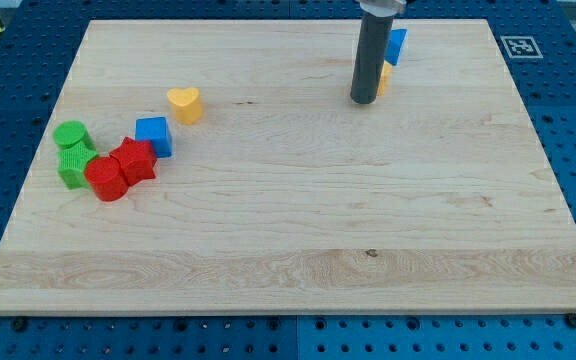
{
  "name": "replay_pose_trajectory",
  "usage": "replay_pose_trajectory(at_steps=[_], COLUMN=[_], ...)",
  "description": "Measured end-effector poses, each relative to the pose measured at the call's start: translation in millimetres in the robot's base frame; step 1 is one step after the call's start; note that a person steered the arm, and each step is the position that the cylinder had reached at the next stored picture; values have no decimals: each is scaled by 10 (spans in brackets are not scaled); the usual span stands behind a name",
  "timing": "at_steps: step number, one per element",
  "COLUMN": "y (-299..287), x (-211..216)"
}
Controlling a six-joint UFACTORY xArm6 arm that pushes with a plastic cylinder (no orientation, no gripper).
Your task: Move yellow hexagon bottom of blue triangle
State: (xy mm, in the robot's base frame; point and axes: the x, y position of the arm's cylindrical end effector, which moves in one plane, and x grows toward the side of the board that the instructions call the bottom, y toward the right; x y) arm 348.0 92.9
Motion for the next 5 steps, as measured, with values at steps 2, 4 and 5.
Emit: replay_pose_trajectory(at_steps=[2, 4, 5], y=[-251, -509, -190], x=[-32, -289, -355])
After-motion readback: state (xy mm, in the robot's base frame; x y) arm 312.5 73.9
